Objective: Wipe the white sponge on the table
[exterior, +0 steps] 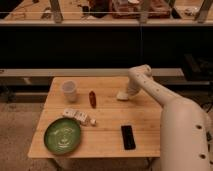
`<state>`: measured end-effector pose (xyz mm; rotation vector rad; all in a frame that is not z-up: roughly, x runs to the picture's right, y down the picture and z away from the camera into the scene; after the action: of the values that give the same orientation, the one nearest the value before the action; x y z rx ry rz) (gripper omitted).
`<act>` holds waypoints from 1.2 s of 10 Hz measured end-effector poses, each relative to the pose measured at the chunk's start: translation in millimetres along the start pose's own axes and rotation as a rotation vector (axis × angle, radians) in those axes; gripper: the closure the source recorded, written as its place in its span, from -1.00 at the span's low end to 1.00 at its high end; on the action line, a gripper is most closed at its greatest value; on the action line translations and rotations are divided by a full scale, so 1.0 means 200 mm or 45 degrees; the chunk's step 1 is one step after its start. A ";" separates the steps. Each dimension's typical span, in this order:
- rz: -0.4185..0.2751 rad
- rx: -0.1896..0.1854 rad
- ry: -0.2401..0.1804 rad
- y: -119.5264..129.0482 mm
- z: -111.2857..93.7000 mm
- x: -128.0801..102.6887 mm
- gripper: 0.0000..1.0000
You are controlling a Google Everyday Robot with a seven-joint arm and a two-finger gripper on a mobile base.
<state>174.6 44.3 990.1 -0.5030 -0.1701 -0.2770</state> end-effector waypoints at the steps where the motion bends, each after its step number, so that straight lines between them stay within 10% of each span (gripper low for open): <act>1: -0.002 -0.001 0.000 0.00 0.00 0.00 0.92; 12: -0.364 -0.271 -0.165 0.01 -0.07 -0.88 0.92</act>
<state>9.5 77.4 936.8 -0.7094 -0.3418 -0.5463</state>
